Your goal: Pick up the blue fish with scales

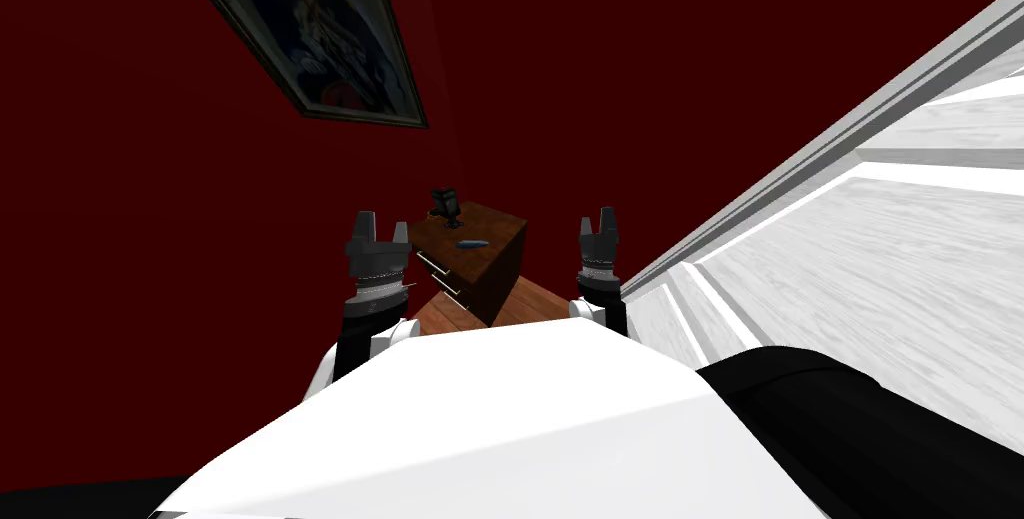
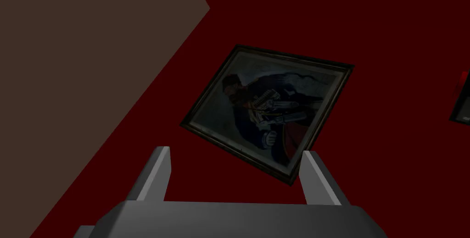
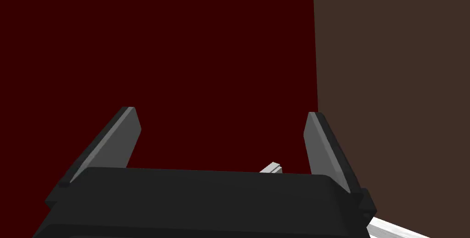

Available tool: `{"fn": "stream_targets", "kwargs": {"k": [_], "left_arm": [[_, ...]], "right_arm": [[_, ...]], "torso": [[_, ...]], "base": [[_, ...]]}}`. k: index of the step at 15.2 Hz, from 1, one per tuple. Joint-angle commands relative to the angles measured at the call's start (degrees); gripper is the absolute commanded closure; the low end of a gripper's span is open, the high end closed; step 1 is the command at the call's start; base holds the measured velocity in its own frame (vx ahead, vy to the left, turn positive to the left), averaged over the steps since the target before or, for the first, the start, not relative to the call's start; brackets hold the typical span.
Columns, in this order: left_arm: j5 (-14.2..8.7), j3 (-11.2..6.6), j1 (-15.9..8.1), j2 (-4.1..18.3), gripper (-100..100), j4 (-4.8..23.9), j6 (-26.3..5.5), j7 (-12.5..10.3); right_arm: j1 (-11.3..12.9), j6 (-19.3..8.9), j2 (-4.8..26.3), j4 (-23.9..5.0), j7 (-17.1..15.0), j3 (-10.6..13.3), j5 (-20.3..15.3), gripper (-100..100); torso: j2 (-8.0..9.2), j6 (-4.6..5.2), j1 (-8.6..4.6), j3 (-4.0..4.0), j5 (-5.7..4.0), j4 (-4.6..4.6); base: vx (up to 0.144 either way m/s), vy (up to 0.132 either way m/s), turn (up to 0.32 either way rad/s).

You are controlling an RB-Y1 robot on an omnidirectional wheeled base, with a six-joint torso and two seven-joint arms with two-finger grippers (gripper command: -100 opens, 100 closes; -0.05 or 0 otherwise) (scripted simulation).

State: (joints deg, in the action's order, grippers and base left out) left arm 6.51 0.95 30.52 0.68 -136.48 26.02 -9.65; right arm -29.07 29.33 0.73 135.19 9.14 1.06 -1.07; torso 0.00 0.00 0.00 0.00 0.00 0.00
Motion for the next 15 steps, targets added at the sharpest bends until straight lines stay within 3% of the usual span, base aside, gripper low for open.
{"fn": "stream_targets", "kwargs": {"k": [1, 7, 15], "left_arm": [[-0.8, -0.75, 0.1, 2.5, -100, 0.1, -1.9, -0.4], [-2.8, -2.61, 0.2, 5.8, -100, 0.5, -6.4, -1.5], [-7.0, -6.57, 0.6, 9.8, -100, 1.2, -15.9, -3.5]], "right_arm": [[0.0, 0.0, 0.0, 0.0, 0.0, 0.0, 0.0, 0], [0.0, 0.0, 0.0, 0.0, 0.0, 0.0, 0.0, 0], [0.0, 0.0, 0.0, 0.0, 0.0, 0.0, 0.0, 0]], "torso": [[0.0, 0.0, 0.0, 0.0, 0.0, 0.0], [0.12, 0.02, -0.09, 0.07, -0.02, 0.02], [0.1, 0.03, -0.12, 0.06, -0.03, 0.02]], "base": [[-0.013, -0.012, -0.078], [-0.026, -0.026, -0.102], [-0.02, -0.028, -0.126]]}}
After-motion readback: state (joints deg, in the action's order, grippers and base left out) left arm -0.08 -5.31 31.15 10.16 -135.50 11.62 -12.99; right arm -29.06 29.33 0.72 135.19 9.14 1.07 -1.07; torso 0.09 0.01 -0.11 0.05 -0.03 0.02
